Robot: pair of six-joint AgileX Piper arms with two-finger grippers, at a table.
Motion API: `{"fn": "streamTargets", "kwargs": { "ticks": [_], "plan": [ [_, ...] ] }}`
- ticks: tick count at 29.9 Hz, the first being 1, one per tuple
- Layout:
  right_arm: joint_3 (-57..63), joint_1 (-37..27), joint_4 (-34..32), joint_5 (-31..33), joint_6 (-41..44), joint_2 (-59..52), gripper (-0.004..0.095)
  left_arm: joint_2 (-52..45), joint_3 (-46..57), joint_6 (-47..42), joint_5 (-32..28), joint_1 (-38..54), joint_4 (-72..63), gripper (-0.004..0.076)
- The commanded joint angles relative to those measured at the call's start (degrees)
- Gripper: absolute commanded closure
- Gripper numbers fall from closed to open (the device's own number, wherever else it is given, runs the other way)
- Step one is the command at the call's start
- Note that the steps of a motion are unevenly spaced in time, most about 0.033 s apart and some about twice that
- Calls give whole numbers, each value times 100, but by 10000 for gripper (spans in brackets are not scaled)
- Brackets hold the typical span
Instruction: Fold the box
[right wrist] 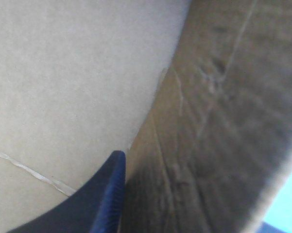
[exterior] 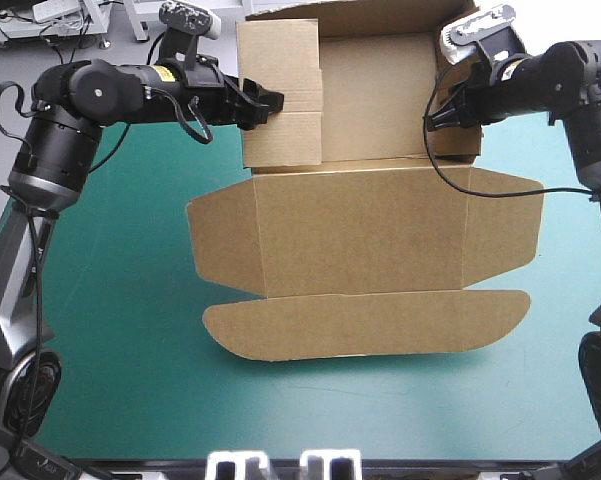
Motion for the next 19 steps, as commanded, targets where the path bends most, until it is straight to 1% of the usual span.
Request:
{"fn": "streamTargets", "kwargs": {
  "ticks": [1,4,8,10,12,17,19],
  "plan": [
    [-183,12,411,-488,75,-246,928,-250,-202,-783,-549,-360,971,215],
    [-183,12,534,-497,75,-246,928,-250,-202,-1491,-606,-655,1937,241],
    [-183,12,664,-497,64,-246,928,-250,-202,-2130,-618,-908,2892,274],
    [-183,12,678,-476,64,-246,928,-250,-202,-2353,-618,-934,3177,306],
    [-183,12,678,-419,64,-246,928,-250,-202,-2438,-618,-934,3330,363],
    [-183,12,643,-412,79,-246,928,-250,-202,-2438,-618,-934,3415,577],
    [-183,12,595,-412,130,-246,928,-250,-202,-2392,-594,-934,3415,636]
  ]
}}
